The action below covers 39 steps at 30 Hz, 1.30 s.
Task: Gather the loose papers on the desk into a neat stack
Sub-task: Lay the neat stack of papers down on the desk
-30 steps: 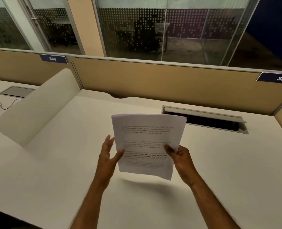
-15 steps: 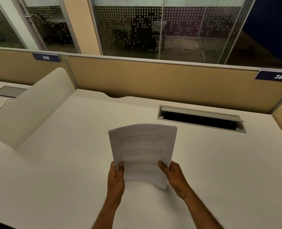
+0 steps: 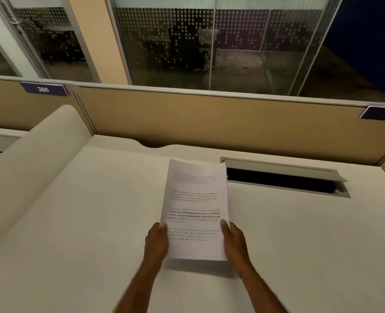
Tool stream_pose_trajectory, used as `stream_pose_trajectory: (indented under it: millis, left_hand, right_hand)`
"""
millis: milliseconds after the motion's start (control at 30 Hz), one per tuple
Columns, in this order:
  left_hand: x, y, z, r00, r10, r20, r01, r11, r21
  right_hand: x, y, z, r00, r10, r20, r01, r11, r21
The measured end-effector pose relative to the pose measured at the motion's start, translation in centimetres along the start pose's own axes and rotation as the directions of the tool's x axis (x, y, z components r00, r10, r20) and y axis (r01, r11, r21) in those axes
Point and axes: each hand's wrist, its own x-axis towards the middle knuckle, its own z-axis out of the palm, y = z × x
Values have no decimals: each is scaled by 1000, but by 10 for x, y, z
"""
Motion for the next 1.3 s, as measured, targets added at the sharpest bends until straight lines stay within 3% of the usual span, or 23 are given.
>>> stream_pose_trajectory:
  millis: [433,600,700,800,1300]
  left_hand:
    - [169,45,8,999,-16,48,3,967,256]
    - [182,47,13,999,30,10,-32,941,336]
    - [180,43,12,991,130,-12,-113,900,421]
    - [177,42,11,978,208,-17,-181,884,432]
    - [192,46,8,975,217,-53,-166,862,479]
  right_hand:
    - [141,-31,67,976,92,-198,-122,982,-146]
    - [149,-32,72,945,2,-327,-97,957,-274]
    - [148,-27,74,934,-61,-351,-59,944,-323]
    - [150,-29,77,923,-32,-384,-111,933,-343]
    - [167,-29,76,914,18,-406,-134,957,-258]
